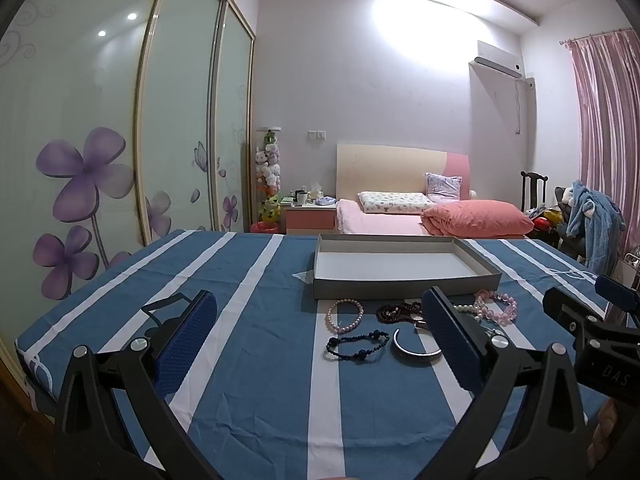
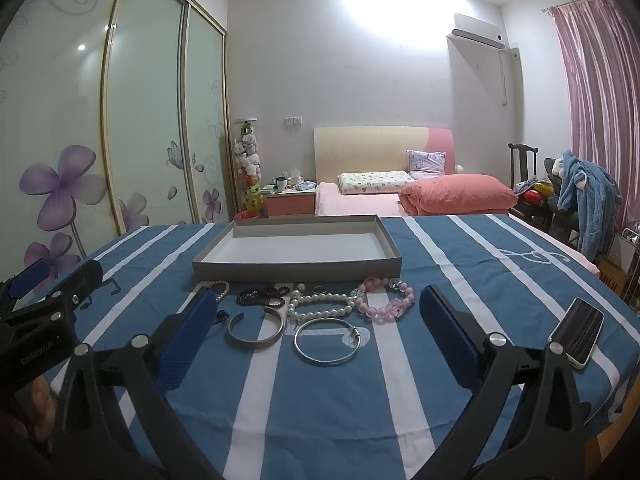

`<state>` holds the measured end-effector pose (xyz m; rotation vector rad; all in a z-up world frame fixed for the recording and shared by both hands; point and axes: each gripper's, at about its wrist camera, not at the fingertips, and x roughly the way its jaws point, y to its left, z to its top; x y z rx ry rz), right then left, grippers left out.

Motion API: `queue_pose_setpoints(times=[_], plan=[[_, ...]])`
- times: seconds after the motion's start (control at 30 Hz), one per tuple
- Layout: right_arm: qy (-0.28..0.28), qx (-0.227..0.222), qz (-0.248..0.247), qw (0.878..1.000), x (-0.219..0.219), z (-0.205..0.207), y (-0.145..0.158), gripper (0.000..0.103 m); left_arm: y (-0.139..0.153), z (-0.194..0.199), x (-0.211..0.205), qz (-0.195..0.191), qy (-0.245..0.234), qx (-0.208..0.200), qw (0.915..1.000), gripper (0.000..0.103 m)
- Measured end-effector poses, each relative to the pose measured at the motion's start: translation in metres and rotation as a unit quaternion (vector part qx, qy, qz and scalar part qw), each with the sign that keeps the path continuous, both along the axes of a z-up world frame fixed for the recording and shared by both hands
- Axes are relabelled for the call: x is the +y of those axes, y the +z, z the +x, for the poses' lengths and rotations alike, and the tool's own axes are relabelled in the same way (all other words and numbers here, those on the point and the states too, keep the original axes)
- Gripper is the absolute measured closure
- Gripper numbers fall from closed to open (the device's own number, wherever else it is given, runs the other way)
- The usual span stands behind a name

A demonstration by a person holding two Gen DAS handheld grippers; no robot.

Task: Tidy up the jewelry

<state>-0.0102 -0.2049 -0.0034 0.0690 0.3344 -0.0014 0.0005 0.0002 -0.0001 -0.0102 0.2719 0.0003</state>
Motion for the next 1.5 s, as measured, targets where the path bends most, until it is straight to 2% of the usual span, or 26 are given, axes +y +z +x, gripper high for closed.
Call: queue_pose_setpoints(times=[1.1, 1.23, 1.3, 1.5], plan=[[0.000, 0.002, 0.002, 1.000, -0.002, -0.003, -0.003, 0.004, 0.000, 0.000, 0.000, 0.001, 0.001, 0.003, 1.0000, 0.002], [0.001, 0.006, 0.002, 1.000, -0.003, -0.002, -0.005, 0.004, -0.001, 0.004, 0.002, -0.002, 0.000, 0.016, 0.9999, 0.002], [0.004, 0.021, 0.006, 1.000, -0.003, 0.005, -0.011, 0.004, -0.004, 0.014, 0.003, -0.004, -0.006, 0.038, 0.9993, 0.002], [-0.005, 0.128, 0.021, 0.992, -0.014, 0.043, -0.044, 0.004, -0.022, 0.042, 0.011, 0.008, -0.024, 0.119, 0.9926, 0.002]])
